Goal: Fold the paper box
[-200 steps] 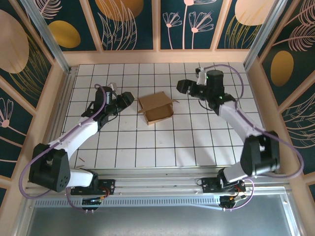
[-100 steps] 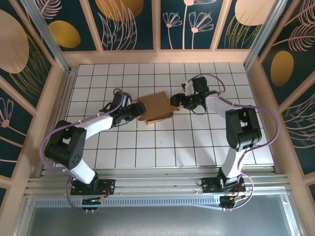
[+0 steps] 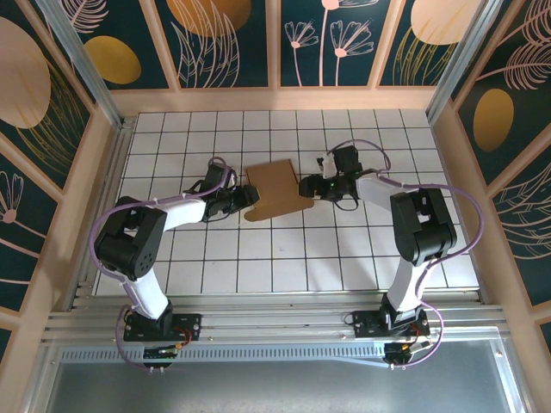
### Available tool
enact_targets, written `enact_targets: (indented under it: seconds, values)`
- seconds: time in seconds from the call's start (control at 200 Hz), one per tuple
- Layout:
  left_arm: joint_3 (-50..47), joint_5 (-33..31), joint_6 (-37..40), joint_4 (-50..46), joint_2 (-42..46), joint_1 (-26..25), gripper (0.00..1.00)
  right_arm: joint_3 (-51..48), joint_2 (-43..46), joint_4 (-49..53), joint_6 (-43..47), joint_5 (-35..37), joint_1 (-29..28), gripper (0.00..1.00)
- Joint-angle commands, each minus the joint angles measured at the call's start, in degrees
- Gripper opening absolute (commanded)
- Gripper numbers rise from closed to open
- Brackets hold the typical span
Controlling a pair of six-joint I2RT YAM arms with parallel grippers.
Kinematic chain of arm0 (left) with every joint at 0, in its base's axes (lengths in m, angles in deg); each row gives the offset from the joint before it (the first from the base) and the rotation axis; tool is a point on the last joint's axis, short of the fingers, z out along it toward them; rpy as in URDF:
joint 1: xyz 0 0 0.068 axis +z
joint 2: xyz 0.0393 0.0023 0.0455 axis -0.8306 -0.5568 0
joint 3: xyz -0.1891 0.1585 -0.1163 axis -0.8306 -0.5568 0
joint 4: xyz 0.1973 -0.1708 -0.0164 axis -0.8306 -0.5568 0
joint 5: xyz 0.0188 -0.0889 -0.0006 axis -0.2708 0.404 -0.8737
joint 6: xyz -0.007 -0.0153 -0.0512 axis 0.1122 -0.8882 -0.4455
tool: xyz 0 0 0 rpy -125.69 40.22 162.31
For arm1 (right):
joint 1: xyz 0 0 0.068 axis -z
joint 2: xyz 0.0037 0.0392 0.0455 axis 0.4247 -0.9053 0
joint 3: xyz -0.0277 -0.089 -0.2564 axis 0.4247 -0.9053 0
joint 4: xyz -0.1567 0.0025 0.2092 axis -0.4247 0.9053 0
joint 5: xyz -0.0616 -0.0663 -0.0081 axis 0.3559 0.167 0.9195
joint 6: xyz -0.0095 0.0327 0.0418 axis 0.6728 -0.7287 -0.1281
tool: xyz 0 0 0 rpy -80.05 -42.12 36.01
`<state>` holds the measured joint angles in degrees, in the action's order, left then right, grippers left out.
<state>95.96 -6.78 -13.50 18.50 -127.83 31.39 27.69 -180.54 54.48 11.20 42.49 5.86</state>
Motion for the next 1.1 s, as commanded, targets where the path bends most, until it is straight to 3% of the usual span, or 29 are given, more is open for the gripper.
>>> enact_targets:
  seconds: [0.0,0.22,0.415,0.586,0.771,0.911,1.091]
  values:
    - [0.7,-1.0,2.8,-1.9,-2.2,0.0,0.50,-1.6,1.6,-3.5,-0.5,0.8,-0.9,0.71]
    - [3.1,-2.9,8.4,-4.5,0.0,0.0,0.58,0.4,3.5,-2.9,1.9,3.8,-2.3,0.70]
    - [5.6,-13.6,11.7,-9.4,1.5,0.0,0.59,1.0,-1.7,-4.0,0.8,9.2,-3.5,0.62]
    - [4.2,-7.8,10.6,-6.5,1.6,0.0,0.62,0.5,-2.4,-4.0,1.9,11.0,-4.7,0.60]
    - [4.1,-6.8,9.6,-7.1,6.2,0.1,0.62,-1.3,10.4,-4.0,4.4,15.0,-5.7,0.64]
    - [0.1,-7.6,9.2,-5.6,20.0,0.0,0.68,-8.9,22.4,-10.7,19.4,28.5,-15.2,0.69]
    - [-2.9,-17.2,14.2,-10.4,40.9,0.1,0.86,-22.1,28.2,-24.7,48.5,39.7,-28.7,0.73]
